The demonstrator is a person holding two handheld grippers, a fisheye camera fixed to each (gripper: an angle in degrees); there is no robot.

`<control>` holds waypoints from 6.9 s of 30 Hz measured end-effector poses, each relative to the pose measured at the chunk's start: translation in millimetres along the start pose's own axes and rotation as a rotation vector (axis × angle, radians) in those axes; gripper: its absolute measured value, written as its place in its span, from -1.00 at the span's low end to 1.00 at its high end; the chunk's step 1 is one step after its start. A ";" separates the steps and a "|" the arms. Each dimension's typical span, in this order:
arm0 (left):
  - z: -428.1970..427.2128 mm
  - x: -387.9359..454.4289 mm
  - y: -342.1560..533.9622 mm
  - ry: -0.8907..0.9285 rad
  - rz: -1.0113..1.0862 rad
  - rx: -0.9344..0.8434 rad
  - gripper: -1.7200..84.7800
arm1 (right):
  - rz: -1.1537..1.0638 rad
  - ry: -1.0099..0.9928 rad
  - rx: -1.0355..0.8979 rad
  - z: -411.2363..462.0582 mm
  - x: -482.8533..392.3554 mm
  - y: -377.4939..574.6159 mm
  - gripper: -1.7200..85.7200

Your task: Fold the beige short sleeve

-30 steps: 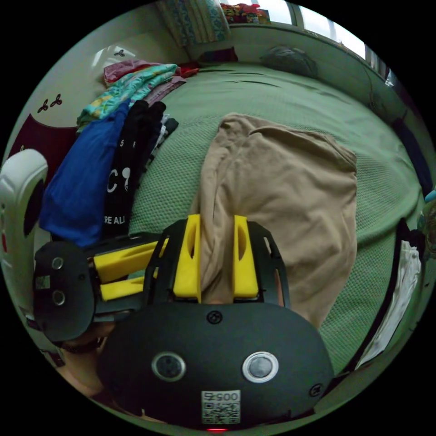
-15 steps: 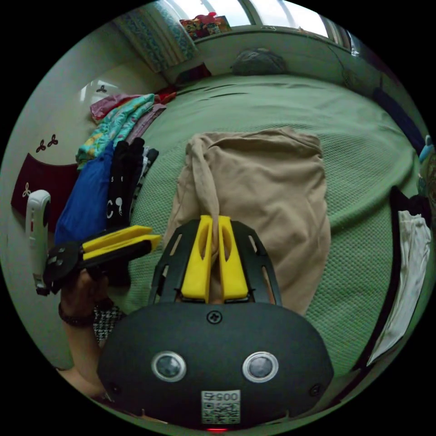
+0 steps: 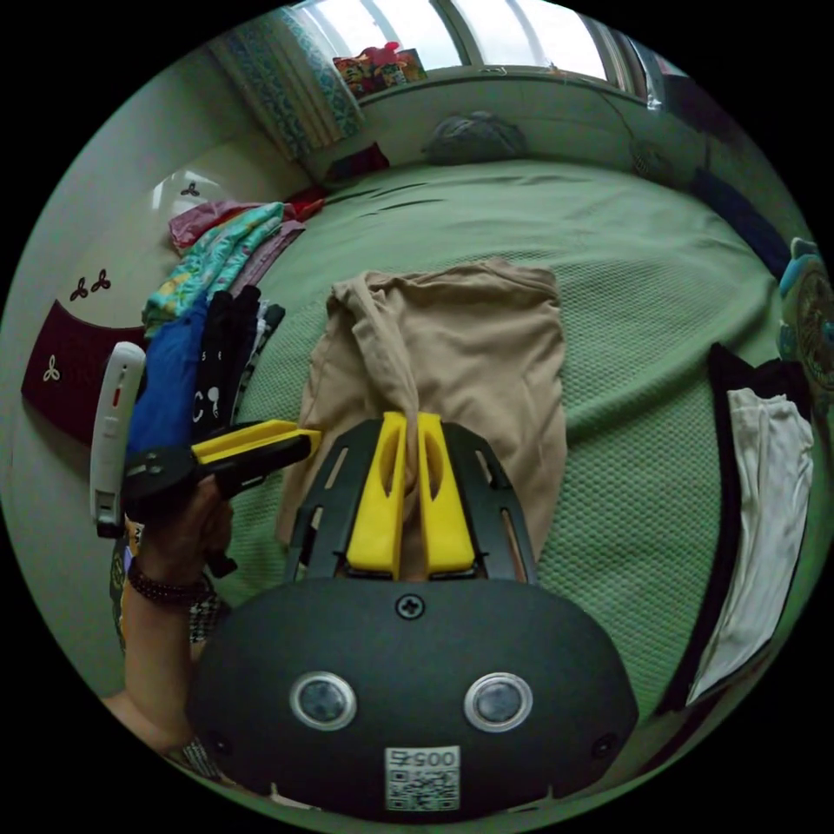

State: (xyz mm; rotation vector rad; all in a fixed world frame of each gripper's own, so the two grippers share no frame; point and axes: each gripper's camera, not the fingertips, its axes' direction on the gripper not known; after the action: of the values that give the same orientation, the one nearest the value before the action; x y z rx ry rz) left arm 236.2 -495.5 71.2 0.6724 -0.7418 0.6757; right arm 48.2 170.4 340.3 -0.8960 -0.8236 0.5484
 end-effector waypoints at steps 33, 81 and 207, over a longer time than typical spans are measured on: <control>-63.3 -2.1 46.9 0.008 -0.078 0.043 -0.94 | 0.225 0.345 0.118 -95.2 169.0 63.9 -0.99; -156.6 -26.4 172.8 -0.087 -0.212 0.137 -0.92 | 0.246 0.288 -0.023 -130.8 190.0 130.8 -0.88; -283.0 -150.2 676.1 0.012 0.069 -0.089 -0.96 | 0.007 0.329 -0.163 -404.2 78.5 588.7 -0.78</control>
State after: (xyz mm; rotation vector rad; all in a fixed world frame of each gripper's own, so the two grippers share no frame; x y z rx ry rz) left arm -244.3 73.6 -0.7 0.5630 -0.7819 0.7055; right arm 373.2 350.7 -274.5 -1.1051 -0.5707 0.3300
